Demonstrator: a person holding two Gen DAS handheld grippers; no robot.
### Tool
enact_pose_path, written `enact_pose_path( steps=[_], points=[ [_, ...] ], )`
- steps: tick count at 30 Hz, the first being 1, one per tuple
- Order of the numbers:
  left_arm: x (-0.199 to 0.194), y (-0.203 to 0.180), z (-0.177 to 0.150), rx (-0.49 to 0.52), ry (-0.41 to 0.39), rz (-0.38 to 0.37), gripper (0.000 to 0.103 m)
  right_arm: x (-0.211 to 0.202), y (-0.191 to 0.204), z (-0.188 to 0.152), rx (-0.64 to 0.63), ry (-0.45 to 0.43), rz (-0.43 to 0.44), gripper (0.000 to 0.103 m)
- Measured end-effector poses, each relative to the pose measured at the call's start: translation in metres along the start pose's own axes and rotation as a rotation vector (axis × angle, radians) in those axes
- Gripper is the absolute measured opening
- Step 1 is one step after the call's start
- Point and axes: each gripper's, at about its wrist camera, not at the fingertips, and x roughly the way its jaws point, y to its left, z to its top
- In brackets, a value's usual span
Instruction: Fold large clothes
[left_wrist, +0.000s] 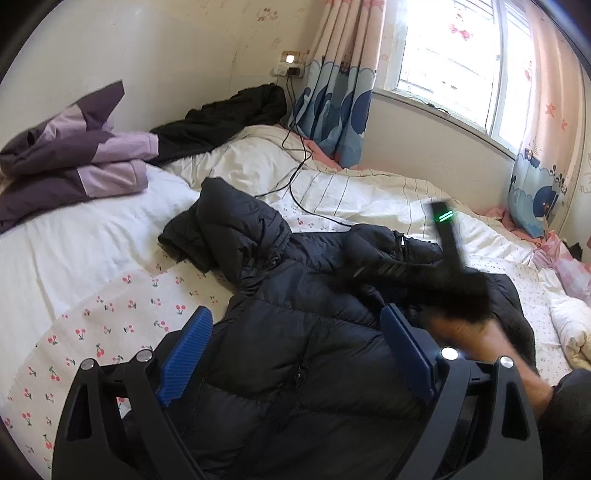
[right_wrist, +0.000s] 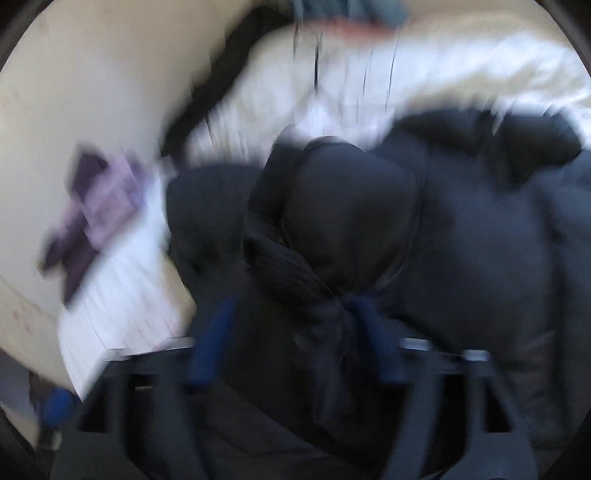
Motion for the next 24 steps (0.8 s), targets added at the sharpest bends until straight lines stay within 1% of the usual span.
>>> enact_pose_path(
  steps=[1,2,4,5,7,8,10,12,14,15,16,17,18,20,21,23,24],
  points=[
    [0.002,0.003,0.001,-0.011,0.007,-0.002,0.089,0.004,0.007,-0.003,-0.044,0.013,-0.03,0.082],
    [0.003,0.008,0.001,-0.028,0.017,-0.005,0.089,0.003,0.011,-0.004,-0.063,0.016,-0.027,0.089],
    [0.005,0.015,0.002,-0.062,0.029,0.0,0.089,-0.004,0.015,-0.005,-0.051,0.014,0.017,0.09],
    [0.005,0.02,0.002,-0.08,0.028,0.011,0.089,-0.014,0.016,-0.003,-0.04,-0.019,0.043,0.09],
    [0.006,0.025,0.002,-0.094,0.028,0.023,0.089,-0.036,0.021,0.0,-0.059,-0.104,0.09,0.09],
    [0.007,0.027,0.002,-0.1,0.032,0.03,0.089,-0.047,0.023,0.001,-0.077,-0.159,0.094,0.09],
    [0.008,0.027,0.001,-0.105,0.038,0.035,0.089,-0.059,0.022,0.006,-0.086,-0.237,0.085,0.092],
    [0.009,0.025,0.001,-0.098,0.039,0.037,0.089,-0.056,0.013,0.013,-0.044,-0.261,0.074,0.093],
    [0.01,0.023,0.002,-0.088,0.039,0.034,0.089,-0.033,-0.001,0.018,0.031,-0.224,0.085,0.095],
    [0.011,0.023,0.002,-0.085,0.04,0.032,0.089,0.0,-0.013,0.02,0.071,-0.11,0.062,0.096],
    [0.013,0.023,0.002,-0.08,0.045,0.028,0.089,0.03,-0.018,0.018,0.084,0.026,0.022,0.096],
    [0.015,0.024,0.002,-0.076,0.051,0.024,0.089,0.042,-0.017,0.016,0.048,0.063,-0.022,0.096],
    [0.016,0.026,0.002,-0.066,0.056,0.023,0.089,0.04,-0.012,0.016,0.018,0.051,-0.035,0.096],
    [0.016,0.031,0.006,-0.039,0.05,0.035,0.089,0.015,-0.01,0.017,0.053,-0.001,0.075,0.096],
    [0.015,0.035,0.009,-0.026,0.04,0.045,0.089,-0.004,-0.01,0.015,0.061,-0.032,0.105,0.096],
    [0.011,0.044,0.015,0.014,0.015,0.063,0.089,-0.055,-0.013,0.003,0.042,-0.124,0.125,0.096],
    [0.01,0.048,0.017,0.033,0.009,0.078,0.089,-0.086,-0.02,-0.008,0.041,-0.178,0.116,0.096]
  ],
)
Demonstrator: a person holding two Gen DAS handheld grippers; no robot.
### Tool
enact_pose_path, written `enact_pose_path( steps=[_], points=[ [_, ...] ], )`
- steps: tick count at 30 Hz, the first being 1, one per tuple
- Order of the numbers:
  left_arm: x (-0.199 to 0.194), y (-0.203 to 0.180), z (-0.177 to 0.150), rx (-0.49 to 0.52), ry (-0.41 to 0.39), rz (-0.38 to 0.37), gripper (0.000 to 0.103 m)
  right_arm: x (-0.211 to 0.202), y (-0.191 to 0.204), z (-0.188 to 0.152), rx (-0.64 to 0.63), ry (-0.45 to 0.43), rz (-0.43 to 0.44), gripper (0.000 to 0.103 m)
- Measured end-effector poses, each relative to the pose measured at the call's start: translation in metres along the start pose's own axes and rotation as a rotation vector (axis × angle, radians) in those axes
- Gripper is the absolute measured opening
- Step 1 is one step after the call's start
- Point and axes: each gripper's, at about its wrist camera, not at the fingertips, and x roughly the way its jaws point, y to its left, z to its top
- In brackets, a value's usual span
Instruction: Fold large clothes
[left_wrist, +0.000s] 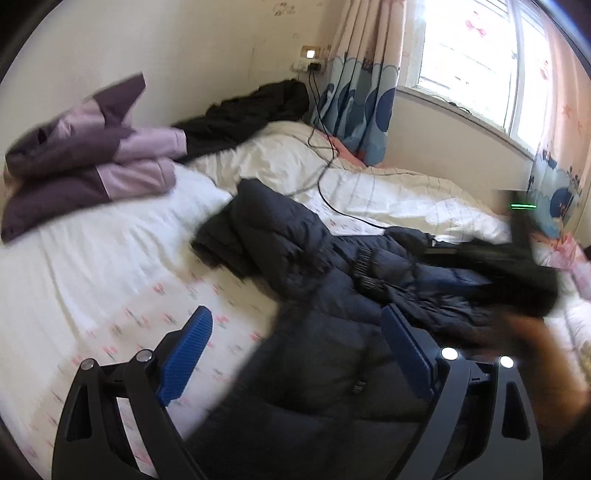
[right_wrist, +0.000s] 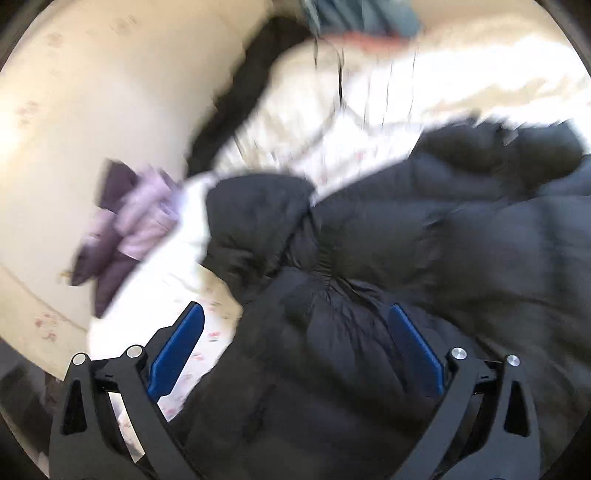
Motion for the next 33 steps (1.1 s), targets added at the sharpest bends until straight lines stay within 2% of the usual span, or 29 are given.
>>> enact_pose_path(
  steps=[3,4,7,8,9,11,12,13,15,16,18,19,21,23,28,31,32,33],
  points=[
    [0.003,0.007,0.004,0.053,-0.011,0.014,0.089,-0.082,-0.03,-0.031,0.052,-0.125,-0.077,0.096],
    [0.007,0.009,0.007,0.066,-0.011,-0.001,0.089,-0.114,-0.047,-0.05,0.099,-0.181,-0.127,0.096],
    [0.022,0.001,0.016,0.132,0.007,-0.065,0.089,-0.161,-0.08,-0.095,0.145,-0.237,-0.271,0.096],
    [0.029,-0.003,0.02,0.17,0.017,-0.112,0.089,-0.168,-0.093,-0.109,0.173,-0.246,-0.281,0.096],
    [0.037,-0.007,0.025,0.207,0.025,-0.149,0.089,-0.168,-0.099,-0.117,0.189,-0.25,-0.283,0.096],
    [0.055,-0.023,0.034,0.292,0.043,-0.13,0.089,-0.164,-0.122,-0.138,0.276,-0.234,-0.264,0.096],
    [0.065,-0.033,0.038,0.341,0.053,-0.132,0.089,-0.158,-0.133,-0.139,0.349,-0.203,-0.222,0.096],
    [0.079,-0.042,0.047,0.383,0.069,-0.154,0.089,-0.154,-0.136,-0.138,0.368,-0.2,-0.188,0.096],
    [0.101,-0.046,0.065,0.388,0.099,-0.137,0.089,-0.156,-0.13,-0.132,0.335,-0.223,-0.116,0.096],
    [0.109,-0.04,0.075,0.364,0.113,-0.13,0.089,-0.152,-0.128,-0.131,0.326,-0.215,-0.104,0.096],
    [0.132,-0.007,0.104,0.182,0.179,-0.126,0.089,-0.145,-0.129,-0.131,0.34,-0.189,-0.076,0.096],
    [0.144,0.022,0.118,0.017,0.212,-0.163,0.089,-0.141,-0.131,-0.132,0.35,-0.176,-0.076,0.096],
    [0.163,0.065,0.127,-0.208,0.258,-0.189,0.089,-0.132,-0.132,-0.128,0.347,-0.161,-0.087,0.096],
    [0.185,0.093,0.128,-0.317,0.299,-0.157,0.089,-0.128,-0.13,-0.13,0.341,-0.15,-0.1,0.096],
    [0.231,0.101,0.134,-0.338,0.364,-0.116,0.089,-0.12,-0.126,-0.134,0.327,-0.143,-0.117,0.096],
    [0.271,0.087,0.131,-0.329,0.474,-0.094,0.089,-0.114,-0.123,-0.137,0.311,-0.136,-0.134,0.096],
    [0.275,0.078,0.129,-0.31,0.47,-0.119,0.08,-0.112,-0.125,-0.136,0.305,-0.132,-0.138,0.096],
    [0.273,0.063,0.126,-0.26,0.452,-0.158,0.057,-0.111,-0.127,-0.135,0.303,-0.129,-0.141,0.096]
  ],
)
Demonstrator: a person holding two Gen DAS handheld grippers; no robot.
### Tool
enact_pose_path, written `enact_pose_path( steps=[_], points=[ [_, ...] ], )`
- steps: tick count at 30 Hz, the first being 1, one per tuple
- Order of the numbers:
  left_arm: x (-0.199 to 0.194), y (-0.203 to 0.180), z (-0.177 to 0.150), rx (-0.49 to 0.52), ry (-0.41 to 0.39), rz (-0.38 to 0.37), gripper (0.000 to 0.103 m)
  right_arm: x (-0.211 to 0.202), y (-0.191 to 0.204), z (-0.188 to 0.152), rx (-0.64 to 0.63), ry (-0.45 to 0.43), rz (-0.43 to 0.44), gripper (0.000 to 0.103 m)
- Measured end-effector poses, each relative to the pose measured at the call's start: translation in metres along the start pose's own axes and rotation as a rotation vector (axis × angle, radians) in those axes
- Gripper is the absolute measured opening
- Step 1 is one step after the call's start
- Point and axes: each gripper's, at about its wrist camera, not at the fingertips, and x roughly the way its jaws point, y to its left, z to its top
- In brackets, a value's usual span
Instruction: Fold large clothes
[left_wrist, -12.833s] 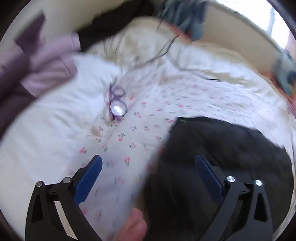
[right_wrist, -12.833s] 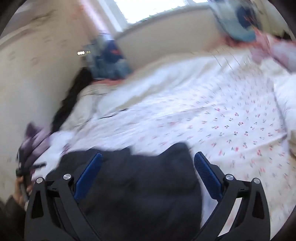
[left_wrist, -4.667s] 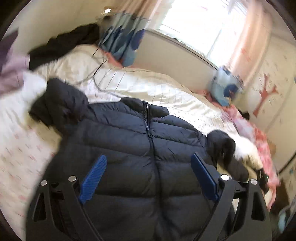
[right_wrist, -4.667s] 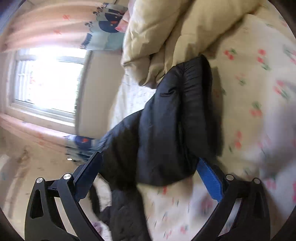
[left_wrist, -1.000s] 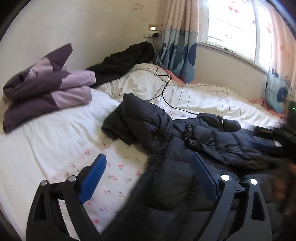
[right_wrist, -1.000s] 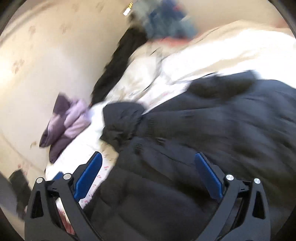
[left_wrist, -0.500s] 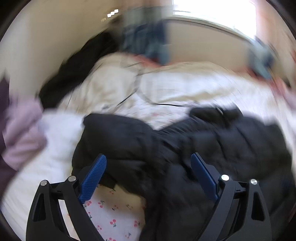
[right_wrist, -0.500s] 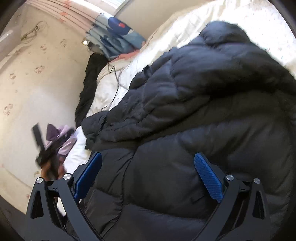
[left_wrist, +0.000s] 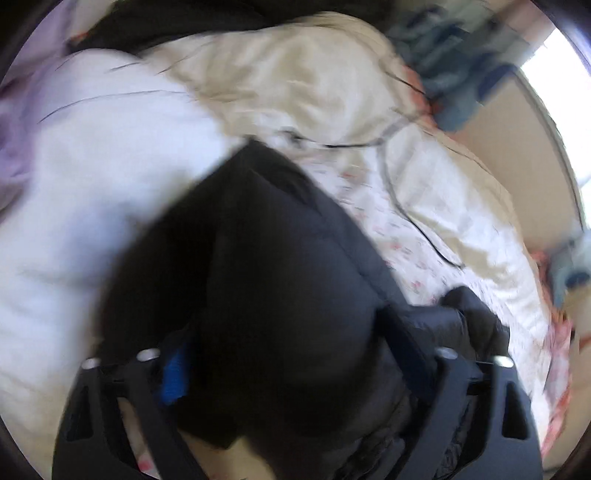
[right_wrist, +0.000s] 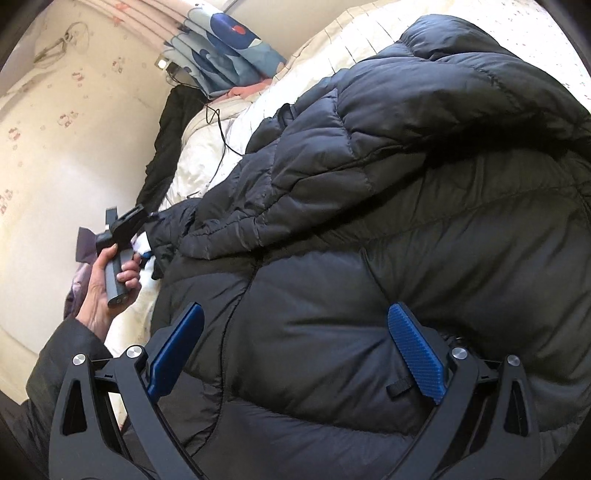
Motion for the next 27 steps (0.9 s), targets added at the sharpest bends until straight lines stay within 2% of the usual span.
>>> enact_pose_path(
  steps=[1,2,3,5,7,8,10,14,15,17,18,19,20,21,22,23,24,25,27],
  points=[
    [0.001,-0.009,-0.005,0.046,0.005,-0.042,0.048,0.001,0.0,0.0,-0.001,0.002,-0.002,0.096],
    [-0.003,-0.025,-0.018,0.133,0.013,-0.117,0.038,0.002,0.001,0.0,0.001,0.003,-0.002,0.096],
    [-0.013,-0.044,-0.035,0.263,0.009,-0.18,0.033,0.005,0.003,0.0,0.003,0.003,0.0,0.096],
    [-0.035,-0.07,-0.079,0.506,0.022,-0.227,0.031,0.004,0.002,0.0,0.015,0.007,0.013,0.096],
    [-0.055,-0.081,-0.128,0.687,0.086,-0.289,0.031,0.004,0.001,0.001,0.032,0.01,0.028,0.096],
    [-0.066,-0.083,-0.157,0.786,0.118,-0.288,0.03,0.005,0.002,0.001,0.036,0.01,0.031,0.096],
    [-0.085,-0.079,-0.188,0.868,0.143,-0.29,0.03,0.004,0.001,-0.001,0.041,0.009,0.033,0.096],
    [-0.128,-0.075,-0.209,0.953,0.138,-0.289,0.03,0.005,0.004,-0.002,0.039,0.011,0.029,0.096],
    [-0.129,-0.074,-0.217,0.98,0.171,-0.281,0.03,0.005,0.004,-0.001,0.043,0.011,0.032,0.096],
    [-0.117,-0.069,-0.241,1.059,0.291,-0.216,0.03,0.006,0.004,0.0,0.052,0.014,0.038,0.096],
    [-0.109,-0.062,-0.253,1.07,0.353,-0.207,0.03,0.007,0.003,0.001,0.052,0.018,0.039,0.096],
    [-0.104,-0.055,-0.262,1.06,0.389,-0.208,0.03,0.007,0.003,0.001,0.05,0.022,0.038,0.096],
    [-0.102,-0.044,-0.265,1.008,0.386,-0.234,0.03,0.008,0.003,0.002,0.047,0.023,0.036,0.096],
    [-0.104,-0.034,-0.262,0.93,0.37,-0.29,0.034,0.008,0.003,0.002,0.044,0.024,0.034,0.096],
    [-0.11,-0.016,-0.253,0.782,0.344,-0.41,0.037,0.009,0.002,0.003,0.043,0.024,0.033,0.096],
    [-0.113,-0.003,-0.246,0.685,0.31,-0.478,0.051,0.009,0.004,0.001,0.044,0.023,0.031,0.096],
    [-0.118,0.014,-0.235,0.563,0.258,-0.548,0.059,0.009,0.005,0.0,0.045,0.022,0.029,0.096],
    [-0.118,0.036,-0.221,0.406,0.209,-0.633,0.059,0.009,0.005,0.0,0.044,0.021,0.028,0.096],
    [-0.118,0.067,-0.197,0.172,0.128,-0.728,0.062,0.01,0.008,-0.002,0.043,0.018,0.023,0.096]
  ],
)
